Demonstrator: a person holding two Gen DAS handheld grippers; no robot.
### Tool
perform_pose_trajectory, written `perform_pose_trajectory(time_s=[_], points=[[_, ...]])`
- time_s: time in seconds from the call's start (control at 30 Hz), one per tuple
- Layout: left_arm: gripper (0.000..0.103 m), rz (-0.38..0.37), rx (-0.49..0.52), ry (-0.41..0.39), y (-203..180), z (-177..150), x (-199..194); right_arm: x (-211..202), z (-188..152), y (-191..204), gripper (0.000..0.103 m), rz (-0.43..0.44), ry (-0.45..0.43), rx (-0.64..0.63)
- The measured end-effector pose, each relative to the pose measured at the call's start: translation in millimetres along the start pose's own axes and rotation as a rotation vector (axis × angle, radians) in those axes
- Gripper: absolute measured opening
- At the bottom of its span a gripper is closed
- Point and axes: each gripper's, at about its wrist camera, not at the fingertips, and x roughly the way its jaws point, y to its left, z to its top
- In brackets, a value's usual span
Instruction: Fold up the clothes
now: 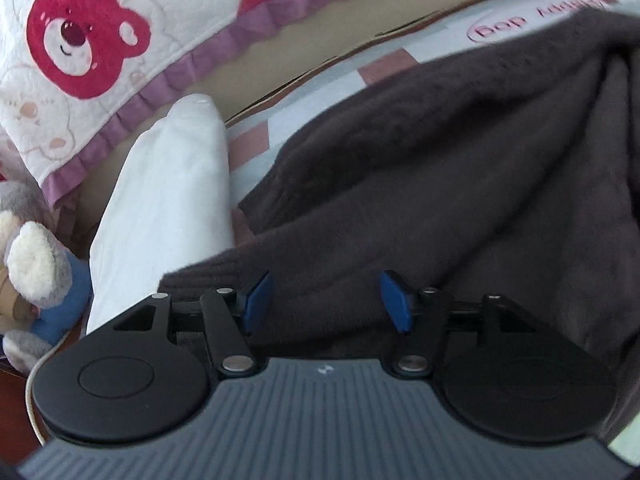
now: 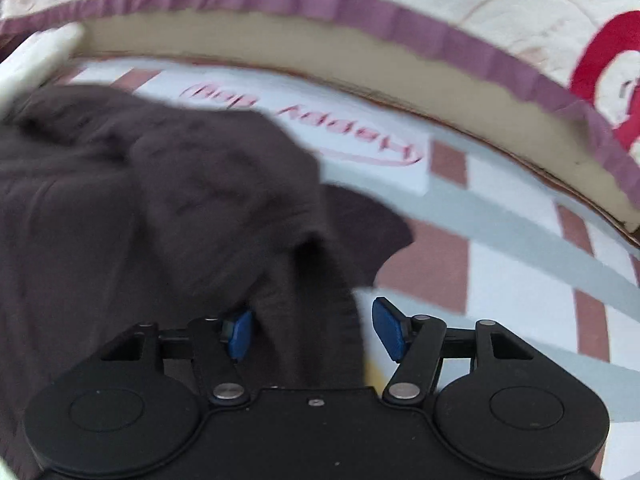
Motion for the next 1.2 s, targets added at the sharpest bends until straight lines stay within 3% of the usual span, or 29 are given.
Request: perform_pose_trajectory(time_s=[0.1,0.2,0.27,0.3,0.33,0.37,0.4,0.43,0.47,0.5,0.57,0.67,0.8,0.87,0.93,0.97,1.0,1.03,1.07,1.13,1.2], points=[[0.069,0.002,-0.015,-0.010,-2,-9,-1,14,5,-18,0.068,0.084,0.041,0.136],[0.076,0.028,-0.017,-0.011,-2,-9,7,14,3,-28,0.069,0.139,0.018,0.170],[0.083,0.053,-0.010,-0.002,-3,-7,17,14,2,-34,0.063,0.174,0.002,0.189],[0.083,0.058,-0.003,0.005,-4,-5,21,12,2,-32,0.044,0.196,-0.010,0.172],[0.083,0.059,0.009,0.018,-5,-2,25,10,2,-29,0.012,0.217,-0.022,0.151],[0.084,0.063,0.023,0.033,-7,2,30,8,2,-27,0.011,0.239,-0.034,0.130],[0.081,0.066,0.031,0.041,-8,6,32,3,2,-23,0.010,0.238,-0.062,0.106],[0.063,0.060,0.028,0.040,-8,9,33,-3,3,-23,0.010,0.233,-0.093,0.093],[0.028,0.044,0.020,0.044,-9,13,33,-9,4,-22,0.010,0.227,-0.123,0.081],[0.009,0.040,0.013,0.053,-10,18,34,-18,4,-26,0.009,0.219,-0.165,0.096],[0.006,0.105,0.051,0.012,-18,28,28,-36,4,-34,0.008,0.200,-0.252,0.134],[0.005,0.227,0.099,-0.113,-16,47,4,-57,2,-45,0.007,0.084,-0.362,0.144],[0.005,0.280,-0.041,-0.260,14,88,-34,-78,17,-55,0.006,-0.079,-0.533,0.119],[0.005,0.307,-0.108,-0.315,28,106,-43,-78,33,-61,0.006,-0.129,-0.560,0.122],[0.006,0.340,-0.178,-0.338,40,121,-38,-65,45,-78,0.008,-0.153,-0.518,0.188],[0.008,0.358,-0.221,-0.338,48,127,-30,-49,42,-91,0.010,-0.119,-0.450,0.260],[0.008,0.385,-0.264,-0.321,54,133,-16,-33,39,-105,0.022,-0.080,-0.377,0.334],[0.021,0.402,-0.286,-0.287,58,135,-1,-17,35,-119,0.035,-0.041,-0.303,0.408],[0.036,0.405,-0.295,-0.243,60,135,15,0,32,-132,0.035,-0.001,-0.229,0.481],[0.040,0.364,-0.324,-0.189,57,119,21,32,24,-160,0.037,0.079,-0.079,0.624],[0.042,0.307,-0.358,-0.147,51,97,19,36,12,-173,0.039,0.142,-0.070,0.732]])
